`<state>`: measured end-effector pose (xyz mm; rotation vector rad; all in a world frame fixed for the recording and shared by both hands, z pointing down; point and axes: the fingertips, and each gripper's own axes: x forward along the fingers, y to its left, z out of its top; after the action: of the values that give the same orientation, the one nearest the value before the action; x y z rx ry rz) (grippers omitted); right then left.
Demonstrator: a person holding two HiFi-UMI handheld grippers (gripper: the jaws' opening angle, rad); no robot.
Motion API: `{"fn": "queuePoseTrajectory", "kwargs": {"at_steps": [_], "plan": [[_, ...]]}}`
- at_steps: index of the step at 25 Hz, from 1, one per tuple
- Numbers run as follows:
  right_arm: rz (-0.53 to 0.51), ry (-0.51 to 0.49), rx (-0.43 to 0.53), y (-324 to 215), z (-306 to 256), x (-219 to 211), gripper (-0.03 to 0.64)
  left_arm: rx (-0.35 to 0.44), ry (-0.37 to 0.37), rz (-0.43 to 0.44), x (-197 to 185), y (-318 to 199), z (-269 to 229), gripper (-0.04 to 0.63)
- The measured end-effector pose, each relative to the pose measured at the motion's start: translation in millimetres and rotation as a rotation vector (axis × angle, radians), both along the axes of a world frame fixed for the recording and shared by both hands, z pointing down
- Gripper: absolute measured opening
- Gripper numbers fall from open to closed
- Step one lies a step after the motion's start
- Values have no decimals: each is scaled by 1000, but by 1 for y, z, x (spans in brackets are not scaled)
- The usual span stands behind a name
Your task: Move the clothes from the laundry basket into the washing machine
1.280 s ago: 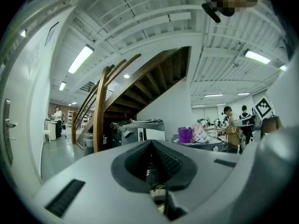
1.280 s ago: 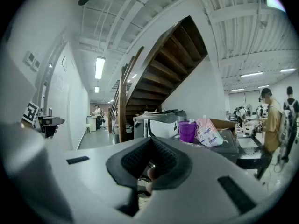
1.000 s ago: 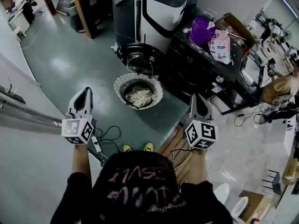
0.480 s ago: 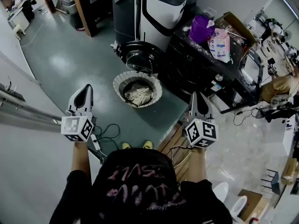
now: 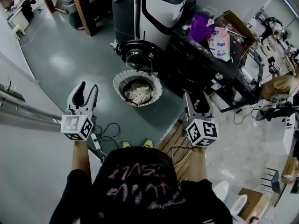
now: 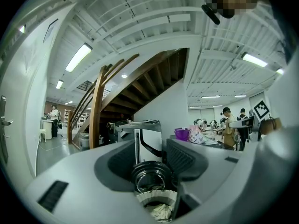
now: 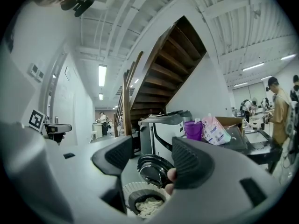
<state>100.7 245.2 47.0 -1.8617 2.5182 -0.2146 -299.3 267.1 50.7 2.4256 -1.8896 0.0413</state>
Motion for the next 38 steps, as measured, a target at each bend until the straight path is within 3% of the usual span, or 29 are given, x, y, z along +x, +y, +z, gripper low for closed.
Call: {"fn": "queuePoseTrajectory", "kwargs": {"at_steps": [6,27,38], "plan": [[-11,2,-2,2,3,-3,325,1,3,15,0,1,1,258],[-19,34,-46,14,15,-39,334,-29,32,70,-30,5,21,261],[-37,21,-88,-36,38,-41,334,-67,11,103,-12,-45,36,261]]}}
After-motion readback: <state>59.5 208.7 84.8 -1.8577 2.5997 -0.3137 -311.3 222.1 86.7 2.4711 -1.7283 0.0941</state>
